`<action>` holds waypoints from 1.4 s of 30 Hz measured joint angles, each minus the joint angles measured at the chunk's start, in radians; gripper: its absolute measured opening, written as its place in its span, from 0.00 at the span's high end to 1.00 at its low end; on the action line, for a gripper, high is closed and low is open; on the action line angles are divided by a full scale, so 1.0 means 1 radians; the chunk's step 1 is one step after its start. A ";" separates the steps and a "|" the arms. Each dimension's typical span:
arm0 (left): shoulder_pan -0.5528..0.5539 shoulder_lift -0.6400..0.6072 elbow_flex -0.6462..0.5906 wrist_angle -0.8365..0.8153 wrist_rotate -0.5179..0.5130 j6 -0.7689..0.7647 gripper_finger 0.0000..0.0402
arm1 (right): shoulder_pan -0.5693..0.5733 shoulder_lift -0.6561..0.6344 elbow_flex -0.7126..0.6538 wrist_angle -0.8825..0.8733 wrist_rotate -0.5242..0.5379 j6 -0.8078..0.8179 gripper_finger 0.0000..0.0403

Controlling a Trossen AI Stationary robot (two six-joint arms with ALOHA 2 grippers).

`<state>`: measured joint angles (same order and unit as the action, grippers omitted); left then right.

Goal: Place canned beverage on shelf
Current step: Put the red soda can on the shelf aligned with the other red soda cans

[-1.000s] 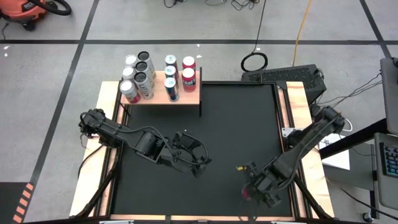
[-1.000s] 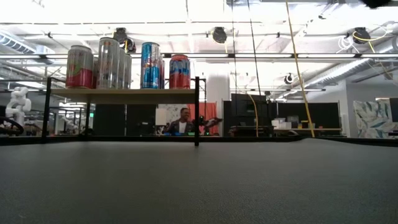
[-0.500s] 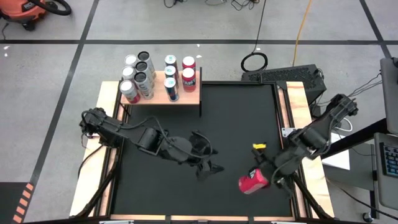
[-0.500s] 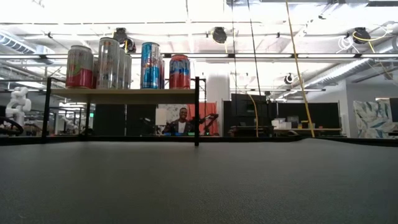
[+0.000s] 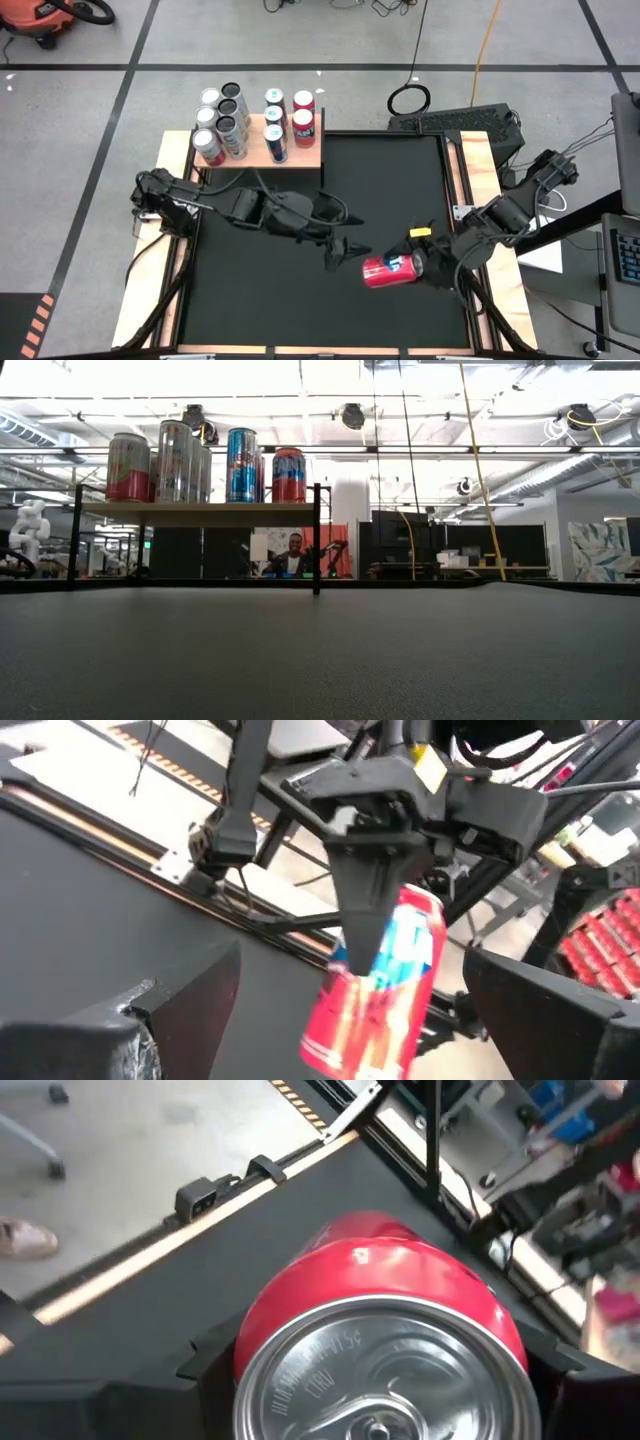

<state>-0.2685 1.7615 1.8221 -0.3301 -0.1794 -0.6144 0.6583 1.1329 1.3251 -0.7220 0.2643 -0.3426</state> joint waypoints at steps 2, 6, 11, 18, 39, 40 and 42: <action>0.008 0.000 0.000 0.000 0.012 0.022 0.04 | -0.007 0.011 0.000 0.006 -0.001 -0.064 0.32; 0.024 0.000 0.000 -0.048 0.080 0.023 0.04 | -0.015 0.025 0.000 -0.007 0.008 -0.178 0.32; 0.024 0.000 0.000 -0.132 0.179 0.060 0.04 | -0.027 0.028 0.000 -0.005 0.027 -0.301 0.32; 0.025 0.004 0.000 -0.149 0.204 0.049 0.02 | -0.053 0.028 0.000 -0.012 0.024 -0.359 0.32; 0.031 0.140 0.000 -0.070 0.254 0.125 0.00 | -0.063 0.028 0.001 -0.007 0.020 -0.401 0.32; 0.033 0.146 0.000 -0.057 0.254 0.125 0.00 | -0.063 0.029 0.001 -0.007 0.020 -0.404 0.32; 0.034 0.152 0.000 -0.029 0.254 0.128 0.00 | -0.063 0.029 0.001 -0.004 0.020 -0.404 0.32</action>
<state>-0.2340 1.9130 1.8225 -0.3591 0.0749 -0.4861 0.5949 1.1614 1.3262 -0.7260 0.2840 -0.7462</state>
